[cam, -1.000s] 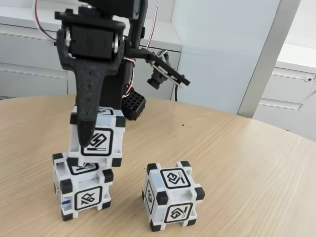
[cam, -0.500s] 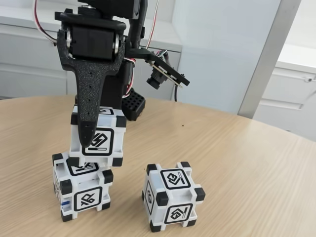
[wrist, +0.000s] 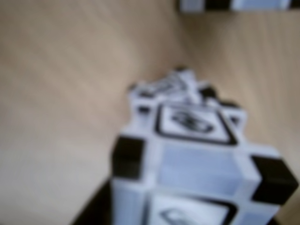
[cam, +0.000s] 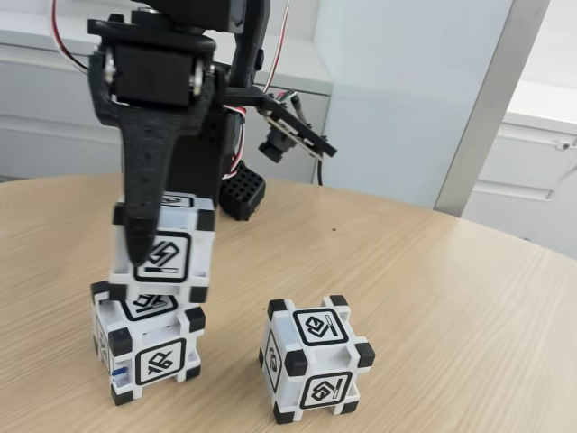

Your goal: Stack cubes from left to right.

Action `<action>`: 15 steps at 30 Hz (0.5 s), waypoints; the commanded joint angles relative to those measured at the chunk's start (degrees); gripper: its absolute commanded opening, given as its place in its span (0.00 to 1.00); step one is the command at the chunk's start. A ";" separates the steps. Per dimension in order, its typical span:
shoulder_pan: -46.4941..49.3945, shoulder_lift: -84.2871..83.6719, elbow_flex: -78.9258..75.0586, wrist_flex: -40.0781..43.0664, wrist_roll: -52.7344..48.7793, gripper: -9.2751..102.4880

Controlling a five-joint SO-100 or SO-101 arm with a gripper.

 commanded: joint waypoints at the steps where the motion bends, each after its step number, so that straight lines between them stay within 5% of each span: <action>1: 1.32 1.58 -1.23 -0.53 -0.35 0.22; 15: 1.23 1.58 -0.79 -0.53 0.26 0.29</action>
